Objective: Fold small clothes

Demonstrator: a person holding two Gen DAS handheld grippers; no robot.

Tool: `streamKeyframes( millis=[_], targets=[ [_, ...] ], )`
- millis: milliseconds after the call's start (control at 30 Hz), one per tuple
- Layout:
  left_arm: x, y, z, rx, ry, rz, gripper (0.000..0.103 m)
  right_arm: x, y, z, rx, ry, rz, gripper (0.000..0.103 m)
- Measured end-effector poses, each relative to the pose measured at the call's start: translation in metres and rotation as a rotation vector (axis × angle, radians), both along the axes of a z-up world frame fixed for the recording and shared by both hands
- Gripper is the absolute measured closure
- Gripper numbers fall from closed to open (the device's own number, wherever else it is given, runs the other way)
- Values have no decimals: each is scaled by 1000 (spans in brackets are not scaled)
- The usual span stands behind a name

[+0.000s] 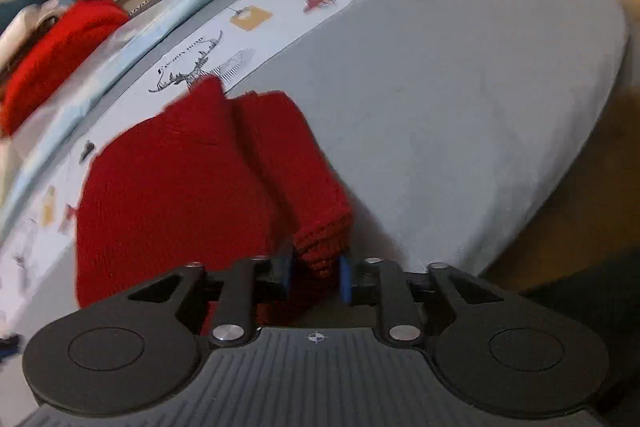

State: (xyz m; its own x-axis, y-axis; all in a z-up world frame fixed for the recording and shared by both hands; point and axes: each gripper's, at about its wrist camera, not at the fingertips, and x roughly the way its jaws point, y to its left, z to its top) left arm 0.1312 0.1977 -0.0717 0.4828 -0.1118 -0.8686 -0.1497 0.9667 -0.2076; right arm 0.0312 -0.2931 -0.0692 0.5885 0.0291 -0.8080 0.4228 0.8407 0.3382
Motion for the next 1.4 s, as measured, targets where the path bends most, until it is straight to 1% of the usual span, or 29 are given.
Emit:
streamKeyframes(
  millis=[33, 100, 133, 200, 267, 333, 367, 467, 500, 633, 667, 700, 733, 767, 800, 833, 867, 900, 933, 1000, 1033, 1067, 1100, 1133, 1167, 1200, 1267, 1333, 1400],
  targets=[
    [2, -5, -2, 7, 2, -9, 77, -1, -7, 7, -8, -22, 16, 64],
    [5, -11, -4, 19, 8, -19, 77, -1, -15, 28, -70, -76, 49, 63],
    [6, -12, -5, 23, 11, -22, 77, 2, -19, 38, -72, -107, 80, 63],
    [6, -16, -5, 31, 14, -29, 77, 15, -27, 54, -32, -157, 145, 63],
    [5, -19, -6, 34, 14, -34, 77, 41, -28, 66, -3, -194, 241, 59],
    [5, -22, -5, 34, 9, -40, 77, 69, -26, 69, 7, -208, 350, 51],
    [4, -24, -5, 33, 5, -43, 77, 82, -26, 70, 15, -205, 390, 50],
    [1, -29, -4, 41, 0, -49, 77, 126, -17, 51, 54, -151, 464, 47],
    [0, -30, -4, 44, -1, -50, 77, 136, -16, 44, 84, -133, 463, 45],
    [0, -33, -4, 47, -6, -55, 77, 167, -14, 2, 211, -43, 406, 45],
    [0, -35, -3, 44, -12, -60, 77, 170, -13, -5, 225, 0, 389, 45],
    [2, -37, -2, 38, -23, -65, 77, 170, -11, -8, 239, 14, 372, 45],
    [3, -39, -1, 26, -35, -75, 77, 174, -9, -9, 256, 5, 377, 47],
    [4, -43, 1, 8, -50, -88, 77, 177, -6, -9, 249, 4, 393, 52],
    [5, -47, 3, -16, -69, -104, 77, 178, -4, -7, 216, -1, 400, 72],
    [5, -52, 6, -36, -88, -120, 77, 179, -3, -5, 190, -8, 403, 86],
    [6, -58, 9, -64, -111, -145, 77, 180, -3, -3, 198, -26, 402, 87],
    [6, -66, 12, -89, -128, -171, 77, 179, -3, 4, 200, -78, 386, 89],
    [7, -74, 16, -115, -144, -199, 77, 171, -1, 20, 164, -180, 382, 89],
    [7, -93, 24, -171, -179, -253, 77, 155, 6, 53, 98, -389, 442, 89],
    [6, -103, 28, -201, -197, -285, 76, 152, 8, 59, 72, -424, 457, 89],
    [5, -116, 32, -224, -211, -323, 74, 155, 9, 55, 41, -396, 456, 88],
    [3, -127, 35, -233, -222, -360, 74, 161, 9, 46, 1, -325, 441, 87],
    [1, -139, 37, -231, -231, -400, 74, 167, 8, 33, -22, -232, 410, 85],
    [-3, -152, 38, -223, -239, -440, 74, 170, 5, 25, -29, -166, 376, 84],
    [-5, -163, 38, -217, -239, -473, 74, 170, 2, 22, -41, -141, 340, 83],
    [-10, -183, 36, -193, -229, -527, 74, 161, -6, 33, -59, -204, 323, 81],
    [-13, -197, 34, -172, -225, -569, 74, 148, -13, 43, -53, -264, 346, 63],
    [-13, -206, 32, -172, -218, -594, 74, 142, -18, 42, 10, -251, 396, 59]
  ],
)
